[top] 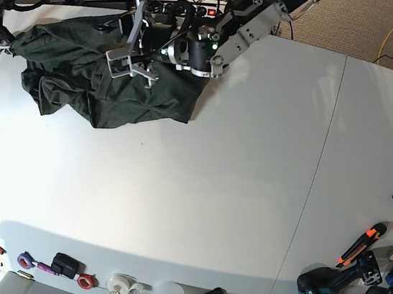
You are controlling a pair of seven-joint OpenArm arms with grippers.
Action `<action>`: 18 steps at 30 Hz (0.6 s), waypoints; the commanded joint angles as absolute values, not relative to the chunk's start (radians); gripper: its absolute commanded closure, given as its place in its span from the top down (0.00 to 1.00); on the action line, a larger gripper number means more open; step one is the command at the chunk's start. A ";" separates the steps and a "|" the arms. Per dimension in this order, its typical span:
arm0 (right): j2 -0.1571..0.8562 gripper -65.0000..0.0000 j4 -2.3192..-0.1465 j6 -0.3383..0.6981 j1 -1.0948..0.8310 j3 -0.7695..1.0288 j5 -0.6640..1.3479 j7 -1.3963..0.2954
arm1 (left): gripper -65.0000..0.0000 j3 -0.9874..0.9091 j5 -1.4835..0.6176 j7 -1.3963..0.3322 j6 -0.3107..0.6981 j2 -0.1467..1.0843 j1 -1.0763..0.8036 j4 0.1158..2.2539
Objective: Layout the t-shirt on the table in an organized manner, then fold the t-shirt properly
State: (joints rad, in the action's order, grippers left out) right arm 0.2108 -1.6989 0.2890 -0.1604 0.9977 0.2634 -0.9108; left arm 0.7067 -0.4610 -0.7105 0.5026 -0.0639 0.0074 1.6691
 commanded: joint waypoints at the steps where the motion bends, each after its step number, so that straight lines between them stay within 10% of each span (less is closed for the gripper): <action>1: 0.238 0.45 -1.713 0.300 -0.155 1.002 0.273 -0.877 | 0.43 0.706 -0.486 -0.691 0.506 -0.083 0.032 1.686; 8: 0.377 0.55 -1.713 0.466 -0.155 1.002 0.327 -0.904 | 0.43 0.702 -0.476 -0.764 0.483 -0.080 0.075 1.686; 18: 0.599 0.57 -1.306 0.437 -0.087 1.002 0.596 -0.989 | 0.43 0.702 -0.471 -0.762 0.482 -0.080 0.075 1.686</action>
State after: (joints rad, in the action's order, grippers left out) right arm 0.5648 -1.2800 0.4404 -0.0925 0.9966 0.5907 -1.0195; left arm 0.7010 -0.4541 -0.7856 0.4782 -0.0631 0.0620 1.6691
